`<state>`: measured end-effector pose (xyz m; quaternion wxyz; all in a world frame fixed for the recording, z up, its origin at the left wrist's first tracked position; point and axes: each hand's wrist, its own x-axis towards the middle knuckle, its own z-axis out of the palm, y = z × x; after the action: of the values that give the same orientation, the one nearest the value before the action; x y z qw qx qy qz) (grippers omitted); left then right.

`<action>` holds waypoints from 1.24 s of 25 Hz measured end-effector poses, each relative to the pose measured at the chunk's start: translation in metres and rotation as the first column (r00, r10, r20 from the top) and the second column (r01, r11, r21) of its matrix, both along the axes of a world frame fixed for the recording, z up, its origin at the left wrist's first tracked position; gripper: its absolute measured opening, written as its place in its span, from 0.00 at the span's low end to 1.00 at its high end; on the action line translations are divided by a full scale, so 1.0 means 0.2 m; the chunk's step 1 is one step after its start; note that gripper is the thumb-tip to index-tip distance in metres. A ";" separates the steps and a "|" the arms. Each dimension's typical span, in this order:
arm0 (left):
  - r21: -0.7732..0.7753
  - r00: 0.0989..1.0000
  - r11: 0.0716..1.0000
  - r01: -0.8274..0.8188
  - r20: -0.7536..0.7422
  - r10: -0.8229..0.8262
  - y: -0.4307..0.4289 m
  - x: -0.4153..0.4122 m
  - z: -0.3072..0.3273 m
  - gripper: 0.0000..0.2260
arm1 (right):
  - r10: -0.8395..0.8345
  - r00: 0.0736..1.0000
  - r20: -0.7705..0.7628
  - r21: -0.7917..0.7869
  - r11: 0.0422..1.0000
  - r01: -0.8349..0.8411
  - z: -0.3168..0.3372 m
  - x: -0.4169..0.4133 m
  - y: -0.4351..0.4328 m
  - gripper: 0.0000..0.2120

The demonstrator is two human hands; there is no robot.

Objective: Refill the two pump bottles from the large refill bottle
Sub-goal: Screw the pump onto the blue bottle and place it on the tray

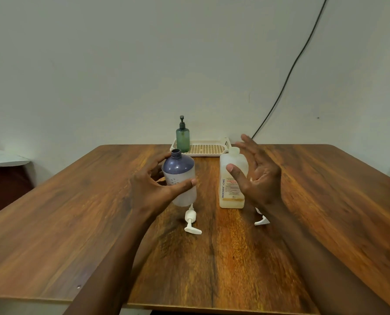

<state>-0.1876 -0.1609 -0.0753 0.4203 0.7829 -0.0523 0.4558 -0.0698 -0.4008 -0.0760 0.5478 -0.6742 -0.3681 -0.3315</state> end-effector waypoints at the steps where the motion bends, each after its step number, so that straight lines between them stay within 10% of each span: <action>1: 0.005 1.000 1.000 -0.023 0.008 0.023 0.03 -0.02 0.00 0.37 | 0.030 0.996 0.087 0.011 0.999 -0.031 0.01 -0.03 0.02 0.23; 6: 0.002 0.993 0.993 -0.117 0.013 0.117 0.14 -0.08 -0.07 0.39 | 0.315 0.941 0.124 -0.286 0.919 -0.270 -0.01 -0.12 0.21 0.13; 10: 0.008 0.989 0.990 -0.143 -0.021 0.143 0.16 -0.07 -0.10 0.38 | 0.375 0.888 -0.267 -0.706 0.552 -0.445 -0.04 -0.15 0.27 0.25; 15: -0.009 0.990 0.991 -0.134 -0.046 0.133 0.15 -0.05 -0.11 0.38 | 0.272 0.910 -0.312 -0.890 0.252 -0.380 -0.06 -0.14 0.28 0.30; 18: -0.014 0.990 0.991 -0.135 -0.046 0.134 0.15 -0.05 -0.12 0.38 | 0.228 0.932 -0.280 -0.876 0.337 -0.346 -0.06 -0.13 0.28 0.24; 24: -0.043 0.986 0.988 -0.150 -0.074 0.146 0.12 -0.07 -0.12 0.39 | 0.210 0.977 0.041 -0.453 0.875 -0.170 0.04 -0.13 0.30 0.19; 31: -0.069 0.978 0.993 -0.097 -0.191 0.082 0.06 -0.07 -0.12 0.41 | 0.348 0.935 -0.066 0.114 0.934 -0.339 0.21 -0.16 0.38 0.16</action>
<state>-0.2016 -0.1489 -0.0990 0.4328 0.8069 0.0406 0.3999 -0.1026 -0.3246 -0.0344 0.6458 -0.5846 -0.4393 -0.2197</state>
